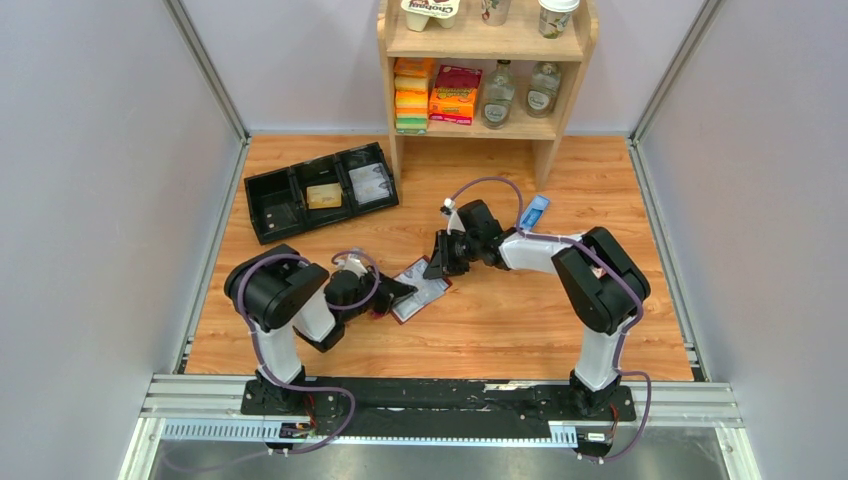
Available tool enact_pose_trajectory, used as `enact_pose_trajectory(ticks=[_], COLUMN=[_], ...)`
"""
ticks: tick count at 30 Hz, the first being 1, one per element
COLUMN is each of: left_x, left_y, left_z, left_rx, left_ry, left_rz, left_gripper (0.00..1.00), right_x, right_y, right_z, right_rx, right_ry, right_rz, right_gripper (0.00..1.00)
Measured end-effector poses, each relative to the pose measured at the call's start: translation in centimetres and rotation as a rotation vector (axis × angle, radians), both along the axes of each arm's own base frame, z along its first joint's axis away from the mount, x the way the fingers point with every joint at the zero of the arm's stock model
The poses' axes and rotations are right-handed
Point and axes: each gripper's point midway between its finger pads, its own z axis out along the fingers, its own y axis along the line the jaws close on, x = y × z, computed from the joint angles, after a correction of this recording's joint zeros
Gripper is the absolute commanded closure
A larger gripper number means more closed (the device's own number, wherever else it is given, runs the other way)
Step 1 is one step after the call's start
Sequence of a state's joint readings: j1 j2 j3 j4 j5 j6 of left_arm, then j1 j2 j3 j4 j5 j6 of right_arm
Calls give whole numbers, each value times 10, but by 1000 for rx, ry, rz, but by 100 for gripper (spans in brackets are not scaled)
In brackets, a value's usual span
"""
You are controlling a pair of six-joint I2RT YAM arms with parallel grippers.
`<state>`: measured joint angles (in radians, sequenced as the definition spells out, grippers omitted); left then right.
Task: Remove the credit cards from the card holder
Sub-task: Remove the credit card from the card holder.
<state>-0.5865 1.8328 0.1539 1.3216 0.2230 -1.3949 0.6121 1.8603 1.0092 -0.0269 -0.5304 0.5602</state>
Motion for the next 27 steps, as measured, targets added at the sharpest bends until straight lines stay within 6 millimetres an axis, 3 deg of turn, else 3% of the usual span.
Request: enact_pose_trajectory(ticks=[11, 19, 27], left_x=[28, 23, 19], left_y=[-28, -37, -33], left_z=[6, -2, -3], left_rx=[146, 98, 71], left_ry=[-39, 0, 21], left_rz=[-142, -195, -182], left_gripper=[87, 87, 87], right_x=[17, 25, 22], right_y=[-12, -17, -20], right_z=[2, 2, -5], right_rx=[-29, -25, -28], right_ry=[-33, -28, -22], right_rz=[-68, -103, -120], right_gripper=[77, 78, 79])
